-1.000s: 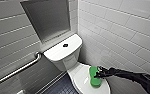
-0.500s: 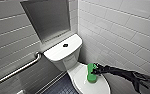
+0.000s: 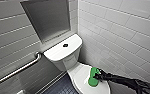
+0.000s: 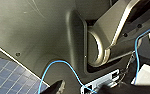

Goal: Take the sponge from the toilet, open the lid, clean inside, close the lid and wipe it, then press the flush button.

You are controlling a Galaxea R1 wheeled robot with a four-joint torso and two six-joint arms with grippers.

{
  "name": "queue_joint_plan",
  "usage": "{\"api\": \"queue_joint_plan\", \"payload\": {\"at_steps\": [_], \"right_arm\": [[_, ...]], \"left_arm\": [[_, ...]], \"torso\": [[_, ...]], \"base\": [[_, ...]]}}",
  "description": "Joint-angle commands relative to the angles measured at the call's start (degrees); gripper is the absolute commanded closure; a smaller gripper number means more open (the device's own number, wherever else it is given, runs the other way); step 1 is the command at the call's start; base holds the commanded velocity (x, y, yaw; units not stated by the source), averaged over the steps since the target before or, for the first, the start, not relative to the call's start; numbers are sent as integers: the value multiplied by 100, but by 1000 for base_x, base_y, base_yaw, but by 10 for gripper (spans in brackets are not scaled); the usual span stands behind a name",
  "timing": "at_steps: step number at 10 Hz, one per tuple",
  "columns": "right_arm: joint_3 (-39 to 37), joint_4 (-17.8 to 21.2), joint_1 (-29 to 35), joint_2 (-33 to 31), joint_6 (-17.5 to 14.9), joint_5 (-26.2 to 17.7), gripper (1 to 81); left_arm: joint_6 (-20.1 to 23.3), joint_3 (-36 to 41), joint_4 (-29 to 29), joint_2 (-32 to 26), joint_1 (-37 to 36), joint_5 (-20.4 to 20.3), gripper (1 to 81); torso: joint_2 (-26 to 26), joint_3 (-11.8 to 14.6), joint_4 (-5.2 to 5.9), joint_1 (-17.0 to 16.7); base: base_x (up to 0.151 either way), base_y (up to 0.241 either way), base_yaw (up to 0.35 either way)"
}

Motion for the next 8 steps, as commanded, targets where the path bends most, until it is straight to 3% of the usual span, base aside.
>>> {"api": "queue_joint_plan", "payload": {"at_steps": [1,3,5,8], "right_arm": [[799,108,701,-565,265,-1,811],[1553,98,456,-1178,389,165,811],[1890,107,-98,-1611,433,720,811],[2330,107,-643,-2174,450,1028,811]], "left_arm": [[-27,175,-34,-227,99,493,10],[-27,193,-34,-201,99,502,10],[-27,236,-25,-184,99,502,10],[-27,377,-25,-263,99,502,10]], "torso": [[0,2,0,0],[0,2,0,0],[0,0,0,0],[0,2,0,0]], "base": [[0,0,0],[0,0,0],[0,0,0],[0,0,0]]}}
